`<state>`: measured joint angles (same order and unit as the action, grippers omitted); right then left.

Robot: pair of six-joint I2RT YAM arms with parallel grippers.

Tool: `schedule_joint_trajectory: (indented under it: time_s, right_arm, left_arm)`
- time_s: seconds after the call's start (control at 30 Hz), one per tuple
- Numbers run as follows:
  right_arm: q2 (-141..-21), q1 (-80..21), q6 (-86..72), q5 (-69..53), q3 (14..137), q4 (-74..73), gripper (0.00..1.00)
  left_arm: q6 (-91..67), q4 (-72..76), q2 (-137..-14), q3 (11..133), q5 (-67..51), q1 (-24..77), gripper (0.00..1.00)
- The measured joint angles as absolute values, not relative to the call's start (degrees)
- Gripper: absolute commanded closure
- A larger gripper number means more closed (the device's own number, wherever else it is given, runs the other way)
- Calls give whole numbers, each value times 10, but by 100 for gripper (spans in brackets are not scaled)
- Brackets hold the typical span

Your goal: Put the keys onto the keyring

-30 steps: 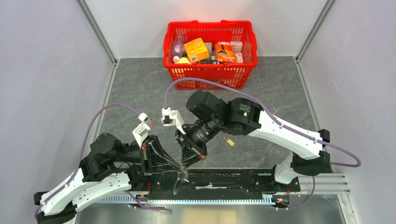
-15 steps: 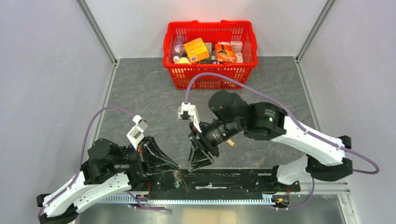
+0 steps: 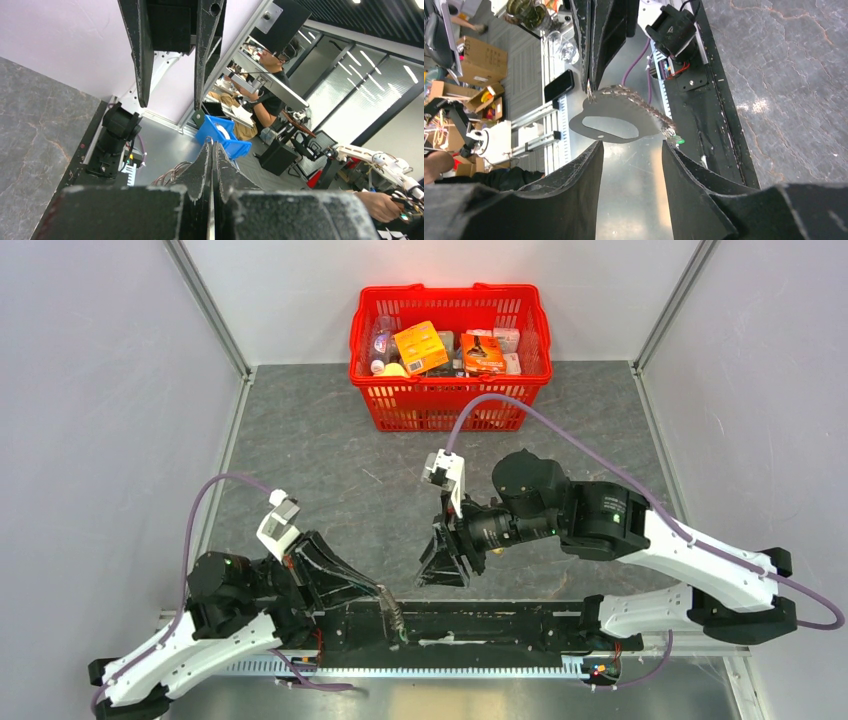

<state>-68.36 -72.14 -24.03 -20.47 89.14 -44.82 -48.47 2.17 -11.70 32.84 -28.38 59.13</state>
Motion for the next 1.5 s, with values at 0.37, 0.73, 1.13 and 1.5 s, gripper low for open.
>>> schedule_joint_trajectory:
  time_s: [0.37, 0.73, 1.13, 1.5]
  right_arm:
    - [-665, -721, -290, -190, 809, -316, 46]
    - [-677, -721, -227, -184, 841, -294, 42]
    - [-702, -721, 107, -256, 948, -451, 34]
    - [-601, -751, 408, -269, 767, -347, 38]
  left_arm:
    - [-490, 74, -44, 274, -195, 591, 98]
    - [-557, 148, -23, 209, -139, 591, 98]
    - [-692, 237, -107, 205, -142, 591, 98]
    - [-769, 226, -160, 234, -155, 591, 98]
